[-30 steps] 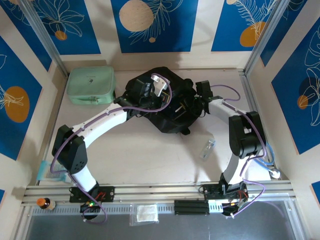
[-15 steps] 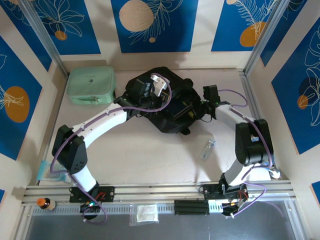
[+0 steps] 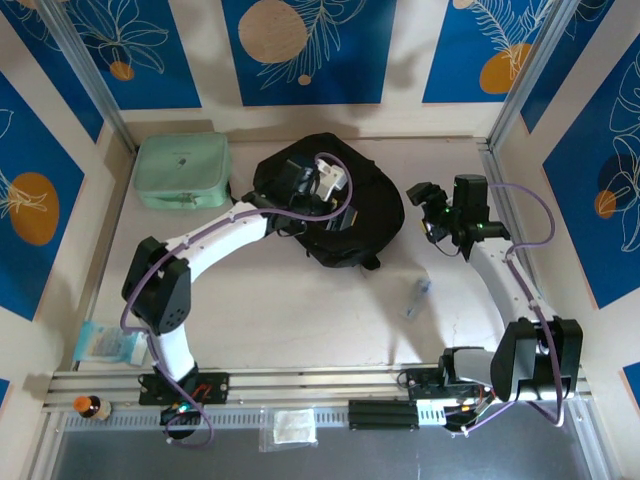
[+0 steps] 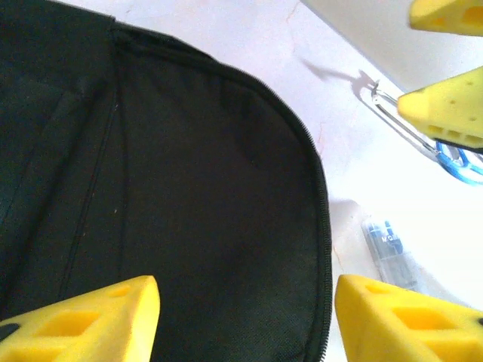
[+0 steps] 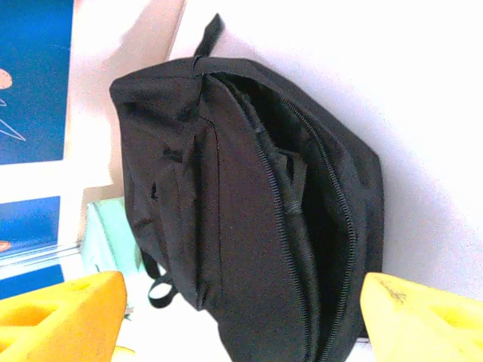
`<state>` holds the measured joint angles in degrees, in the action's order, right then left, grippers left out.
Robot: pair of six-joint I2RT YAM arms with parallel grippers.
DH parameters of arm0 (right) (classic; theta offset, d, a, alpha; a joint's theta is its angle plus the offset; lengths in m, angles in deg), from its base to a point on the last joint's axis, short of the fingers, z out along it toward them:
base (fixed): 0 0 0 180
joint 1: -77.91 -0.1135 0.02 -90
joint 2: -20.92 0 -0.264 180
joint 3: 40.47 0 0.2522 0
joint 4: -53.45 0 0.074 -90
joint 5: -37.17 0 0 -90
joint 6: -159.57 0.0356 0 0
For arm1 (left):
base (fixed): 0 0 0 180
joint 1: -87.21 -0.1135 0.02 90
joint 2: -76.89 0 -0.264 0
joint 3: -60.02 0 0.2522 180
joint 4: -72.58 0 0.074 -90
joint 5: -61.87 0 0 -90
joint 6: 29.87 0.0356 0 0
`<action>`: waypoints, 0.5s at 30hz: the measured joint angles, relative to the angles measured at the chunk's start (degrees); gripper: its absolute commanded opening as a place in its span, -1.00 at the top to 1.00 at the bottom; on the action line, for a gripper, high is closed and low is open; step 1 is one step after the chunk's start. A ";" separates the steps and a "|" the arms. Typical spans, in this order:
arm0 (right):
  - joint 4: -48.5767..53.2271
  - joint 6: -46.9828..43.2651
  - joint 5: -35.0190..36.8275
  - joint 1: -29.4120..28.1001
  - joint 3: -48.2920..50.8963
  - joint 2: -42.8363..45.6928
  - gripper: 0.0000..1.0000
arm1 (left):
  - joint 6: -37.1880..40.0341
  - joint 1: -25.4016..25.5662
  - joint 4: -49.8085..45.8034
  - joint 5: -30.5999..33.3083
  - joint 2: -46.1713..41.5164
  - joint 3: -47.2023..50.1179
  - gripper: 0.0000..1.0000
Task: Pack books, pencil case, and school supplies into a backpack
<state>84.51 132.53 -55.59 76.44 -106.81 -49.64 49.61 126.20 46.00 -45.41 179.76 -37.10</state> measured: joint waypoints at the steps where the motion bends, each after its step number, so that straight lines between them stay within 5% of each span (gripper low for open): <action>1: 0.39 -0.50 0.57 0.00 0.00 0.33 -0.66 | -0.61 -0.13 0.37 0.87 -0.35 0.74 -0.33; 7: 2.29 -2.82 1.95 -0.31 0.00 0.52 -0.67 | -8.96 -4.28 2.27 7.56 -5.22 11.47 -0.30; 15: 2.69 -3.61 2.60 -2.93 0.00 0.26 -0.65 | -27.32 -16.02 6.40 8.31 -5.84 21.97 0.10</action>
<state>87.20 128.92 -52.99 73.51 -106.81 -49.38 22.28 110.17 52.41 -37.11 173.93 -15.13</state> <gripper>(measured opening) 0.826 0.484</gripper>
